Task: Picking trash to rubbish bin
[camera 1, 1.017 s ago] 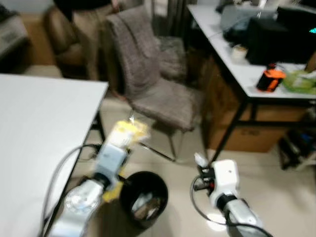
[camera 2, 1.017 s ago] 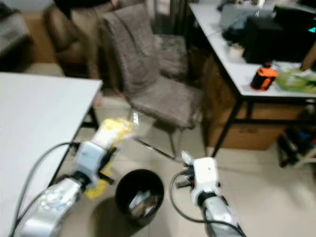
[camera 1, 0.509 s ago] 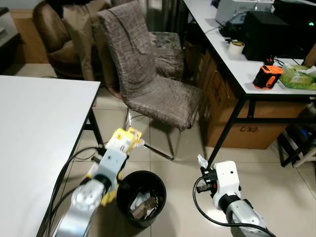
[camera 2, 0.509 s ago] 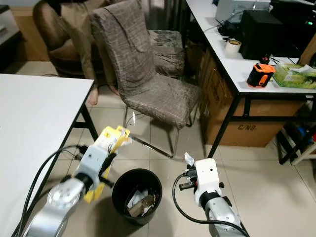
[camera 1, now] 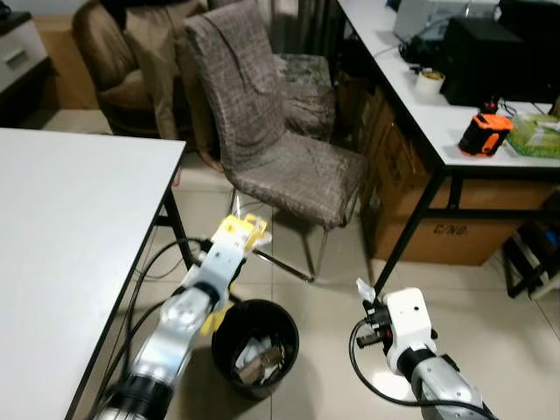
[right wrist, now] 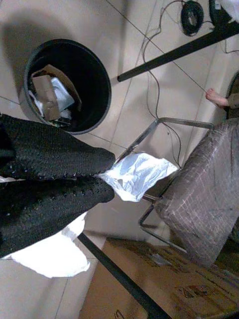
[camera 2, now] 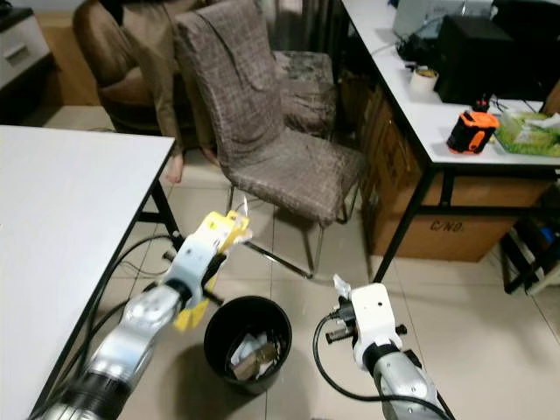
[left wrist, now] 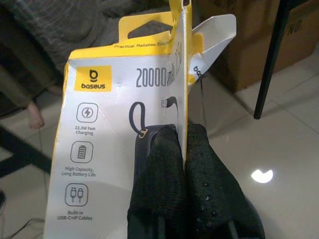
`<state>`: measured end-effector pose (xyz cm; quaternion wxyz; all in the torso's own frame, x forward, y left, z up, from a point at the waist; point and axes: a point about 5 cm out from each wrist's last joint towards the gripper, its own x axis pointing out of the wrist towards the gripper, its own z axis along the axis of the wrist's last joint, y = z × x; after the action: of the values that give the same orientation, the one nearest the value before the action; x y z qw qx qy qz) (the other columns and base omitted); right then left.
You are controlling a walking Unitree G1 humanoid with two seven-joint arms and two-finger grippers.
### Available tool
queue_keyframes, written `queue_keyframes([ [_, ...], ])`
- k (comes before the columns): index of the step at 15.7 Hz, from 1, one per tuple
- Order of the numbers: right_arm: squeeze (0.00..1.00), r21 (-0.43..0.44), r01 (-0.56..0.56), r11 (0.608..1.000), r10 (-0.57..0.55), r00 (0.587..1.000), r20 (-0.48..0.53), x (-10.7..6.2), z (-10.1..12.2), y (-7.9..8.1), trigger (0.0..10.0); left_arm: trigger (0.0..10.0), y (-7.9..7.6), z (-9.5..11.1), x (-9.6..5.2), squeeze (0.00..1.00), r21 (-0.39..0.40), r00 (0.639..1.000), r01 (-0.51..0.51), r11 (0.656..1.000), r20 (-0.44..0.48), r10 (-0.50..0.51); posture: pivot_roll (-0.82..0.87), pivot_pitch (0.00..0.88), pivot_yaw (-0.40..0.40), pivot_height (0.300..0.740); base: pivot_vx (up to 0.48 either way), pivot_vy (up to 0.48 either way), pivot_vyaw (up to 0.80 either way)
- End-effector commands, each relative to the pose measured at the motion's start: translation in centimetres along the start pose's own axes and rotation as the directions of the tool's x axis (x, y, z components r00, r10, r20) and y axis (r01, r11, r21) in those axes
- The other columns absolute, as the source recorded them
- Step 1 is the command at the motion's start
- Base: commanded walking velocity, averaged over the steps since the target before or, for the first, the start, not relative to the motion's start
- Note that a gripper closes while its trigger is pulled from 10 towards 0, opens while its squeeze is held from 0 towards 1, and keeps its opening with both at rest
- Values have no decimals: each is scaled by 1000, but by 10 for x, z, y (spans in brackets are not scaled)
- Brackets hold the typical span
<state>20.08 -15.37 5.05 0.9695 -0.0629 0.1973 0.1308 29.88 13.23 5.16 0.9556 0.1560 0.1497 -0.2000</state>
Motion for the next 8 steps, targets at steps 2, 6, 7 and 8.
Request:
queue_keyframes([
  [2,0,-7,-14,1000,14,1000,7,-3,4,1,10000,10000,-1,-1,11,0,-27,1000,-17,999,-10,17,-146,81,-22,740,0,0,0],
  [6,0,-6,-21,1000,21,1000,2,-6,4,5,10000,10000,-5,13,25,0,-37,999,-15,999,34,16,-159,106,-15,740,0,0,0],
  [7,0,-5,-23,1000,23,1000,1,-7,4,5,10000,10000,-4,16,29,0,-30,999,-19,999,41,20,-161,110,-14,740,0,0,0],
  [8,0,-3,-28,1000,28,1000,-1,-9,4,6,10000,10000,-3,21,33,0,-15,998,-14,1000,53,15,-163,115,-13,740,0,0,0],
])
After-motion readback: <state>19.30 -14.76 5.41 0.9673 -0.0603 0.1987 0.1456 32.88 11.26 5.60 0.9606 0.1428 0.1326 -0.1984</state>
